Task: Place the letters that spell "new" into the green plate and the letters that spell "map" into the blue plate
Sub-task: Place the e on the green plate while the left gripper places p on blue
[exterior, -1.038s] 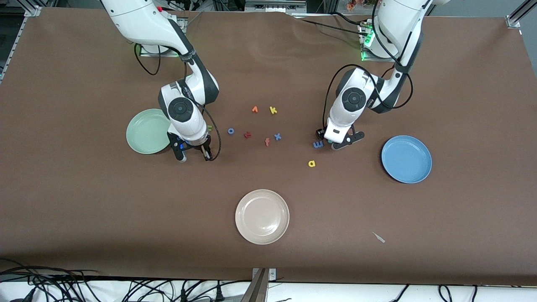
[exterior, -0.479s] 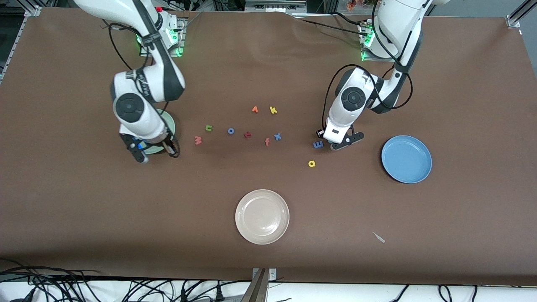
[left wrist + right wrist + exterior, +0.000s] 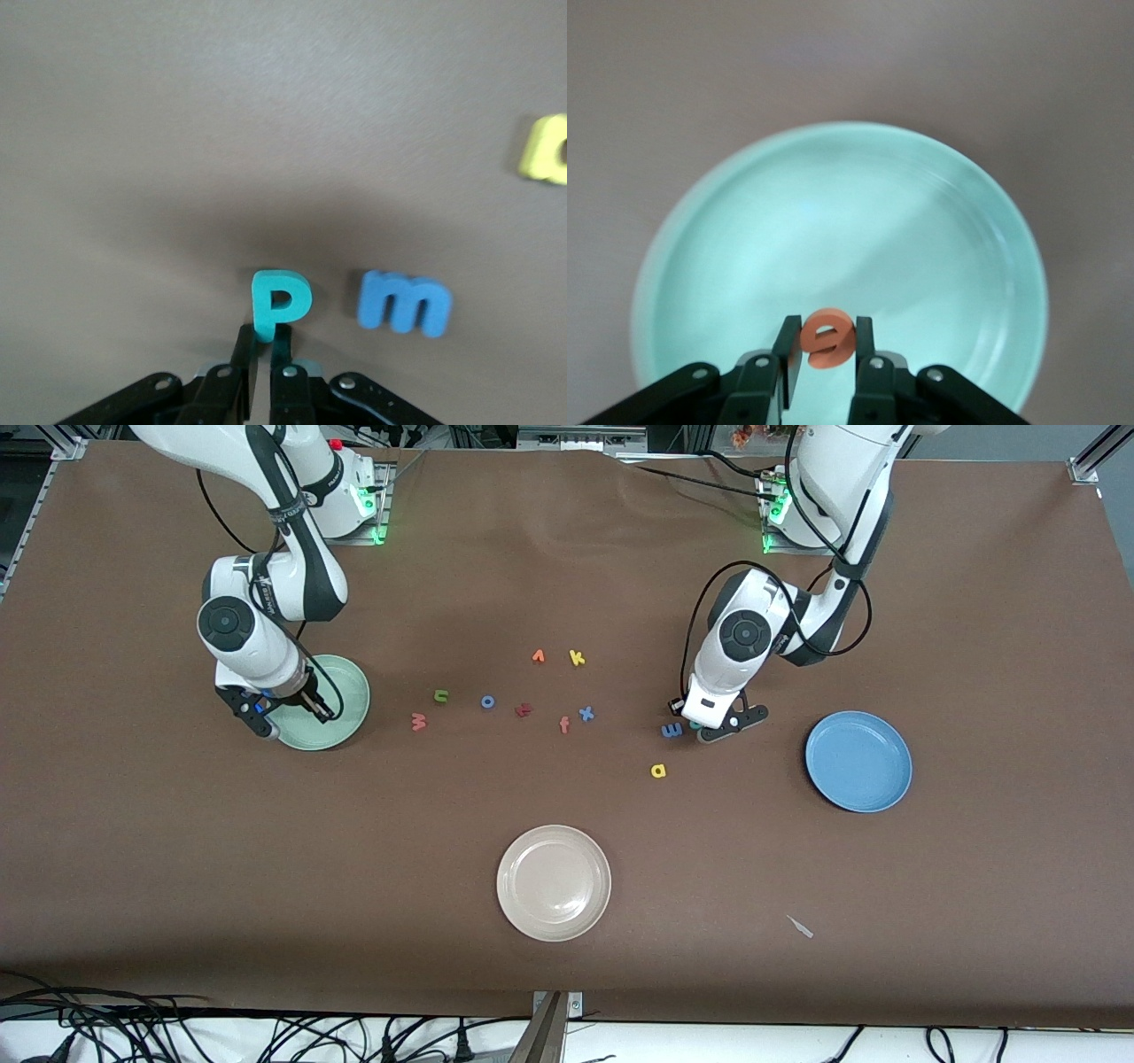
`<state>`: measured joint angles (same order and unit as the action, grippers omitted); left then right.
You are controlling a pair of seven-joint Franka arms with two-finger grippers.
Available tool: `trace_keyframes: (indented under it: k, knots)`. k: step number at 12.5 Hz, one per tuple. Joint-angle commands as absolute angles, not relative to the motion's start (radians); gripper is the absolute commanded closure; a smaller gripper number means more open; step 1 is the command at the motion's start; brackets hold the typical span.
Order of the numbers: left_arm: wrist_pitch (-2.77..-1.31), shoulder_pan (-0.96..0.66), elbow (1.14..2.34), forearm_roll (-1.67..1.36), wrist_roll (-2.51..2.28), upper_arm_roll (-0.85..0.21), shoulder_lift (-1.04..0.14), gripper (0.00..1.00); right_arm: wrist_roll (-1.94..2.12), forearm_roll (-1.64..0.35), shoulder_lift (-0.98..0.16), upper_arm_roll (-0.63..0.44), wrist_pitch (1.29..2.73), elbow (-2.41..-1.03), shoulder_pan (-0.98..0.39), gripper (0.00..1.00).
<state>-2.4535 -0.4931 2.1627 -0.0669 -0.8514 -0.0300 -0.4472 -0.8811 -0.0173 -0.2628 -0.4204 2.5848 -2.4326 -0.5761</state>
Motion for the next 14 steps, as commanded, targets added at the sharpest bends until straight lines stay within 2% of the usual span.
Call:
trace_keyframes:
  k: [1, 2, 4, 6, 7, 9, 11, 12, 13, 14]
  knots:
    - [-2.092, -0.439, 1.967, 0.006, -0.732, -0.011, -0.463, 1.0, -0.848, -0.018, -0.222, -0.431, 2.599, -2.488, -0.583, 0.21]
    - [-1.985, -0.402, 1.904, 0.024, -0.653, -0.011, -0.463, 1.0, -0.844, -0.018, -0.209, -0.431, 2.594, -2.487, -0.583, 0.01]
    - [-1.889, -0.301, 1.849, 0.035, -0.388, -0.009, -0.462, 1.0, -0.824, -0.014, -0.157, -0.422, 2.557, -2.476, -0.584, 0.01]
    - [-1.882, -0.182, 1.836, 0.118, -0.093, -0.009, -0.462, 1.0, -0.732, -0.011, -0.115, -0.367, 2.554, -2.471, -0.586, 0.0]
    - [-1.891, -0.123, 1.835, 0.15, 0.028, -0.011, -0.463, 1.0, -0.635, -0.014, -0.092, -0.321, 2.554, -2.47, -0.586, 0.0]
    - [-1.958, -0.043, 1.83, 0.173, 0.161, -0.011, -0.501, 1.0, -0.513, -0.009, -0.08, -0.298, 2.557, -2.462, -0.586, 0.0]
    - [-2.028, -0.025, 1.839, 0.175, 0.205, -0.011, -0.555, 0.97, -0.299, -0.014, -0.09, -0.269, 2.565, -2.442, -0.586, 0.0]
    - [-2.029, -0.026, 1.839, 0.173, 0.212, -0.011, -0.557, 0.05, -0.237, -0.009, -0.107, -0.267, 2.565, -2.431, -0.586, 0.0]
    - [-2.023, -0.026, 1.83, 0.169, 0.206, -0.011, -0.551, 0.0, -0.183, -0.011, -0.129, -0.267, 2.578, -2.416, -0.587, 0.0]
    - [-2.001, -0.025, 1.821, 0.155, 0.198, -0.014, -0.532, 0.0, -0.155, -0.009, -0.158, -0.264, 2.611, -2.401, -0.592, 0.0]
